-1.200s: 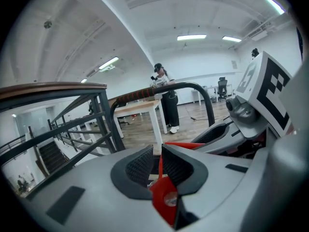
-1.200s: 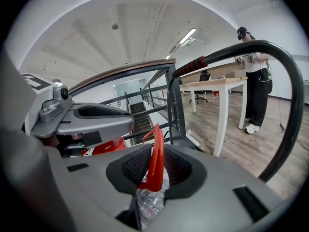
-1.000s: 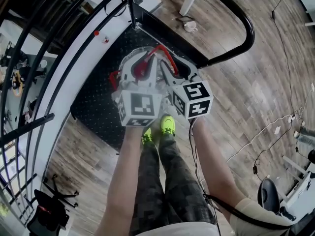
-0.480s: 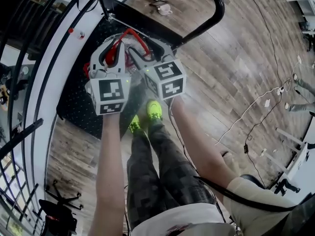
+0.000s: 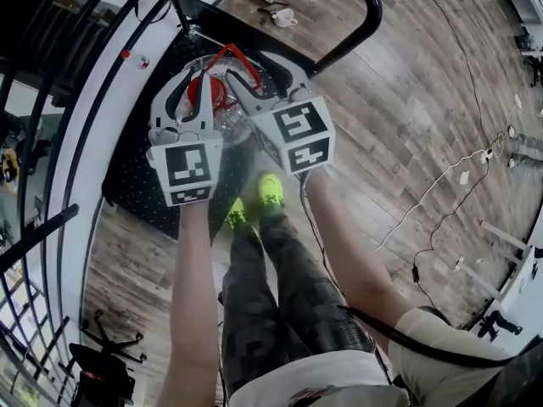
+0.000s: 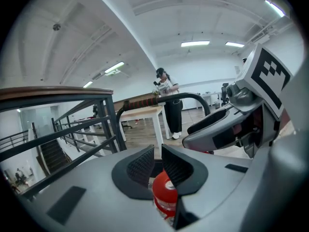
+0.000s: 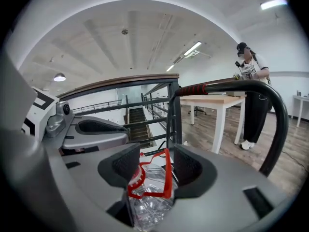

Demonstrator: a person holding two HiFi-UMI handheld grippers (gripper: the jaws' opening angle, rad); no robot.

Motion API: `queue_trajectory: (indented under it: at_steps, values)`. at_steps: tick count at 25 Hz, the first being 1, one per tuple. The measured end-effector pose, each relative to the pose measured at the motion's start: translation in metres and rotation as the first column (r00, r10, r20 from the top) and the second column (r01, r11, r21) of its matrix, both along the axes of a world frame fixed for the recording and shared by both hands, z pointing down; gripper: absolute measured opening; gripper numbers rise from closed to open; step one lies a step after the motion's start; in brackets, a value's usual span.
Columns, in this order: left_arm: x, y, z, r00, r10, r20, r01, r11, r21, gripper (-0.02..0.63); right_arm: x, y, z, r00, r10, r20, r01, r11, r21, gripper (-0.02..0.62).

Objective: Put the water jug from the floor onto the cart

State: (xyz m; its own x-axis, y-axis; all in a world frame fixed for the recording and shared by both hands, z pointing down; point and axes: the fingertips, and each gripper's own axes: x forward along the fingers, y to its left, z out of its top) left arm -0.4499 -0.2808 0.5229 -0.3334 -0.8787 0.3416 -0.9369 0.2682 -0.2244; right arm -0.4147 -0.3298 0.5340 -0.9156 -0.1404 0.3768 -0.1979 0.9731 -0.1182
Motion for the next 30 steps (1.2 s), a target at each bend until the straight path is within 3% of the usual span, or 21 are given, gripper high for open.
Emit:
queue_trajectory:
  at_steps: [11, 30]
  values:
    - [0.012, 0.016, -0.009, 1.0, 0.009, -0.006, -0.009, 1.0, 0.021, 0.034, -0.002, 0.035, -0.014, 0.995, -0.087, 0.053, 0.087, 0.996, 0.005, 0.195]
    - [0.027, 0.033, -0.033, 1.0, 0.018, -0.017, -0.017, 0.998, 0.062, 0.032, -0.003, 0.062, -0.041, 0.991, -0.094, 0.097, 0.089, 0.995, 0.048, 0.037]
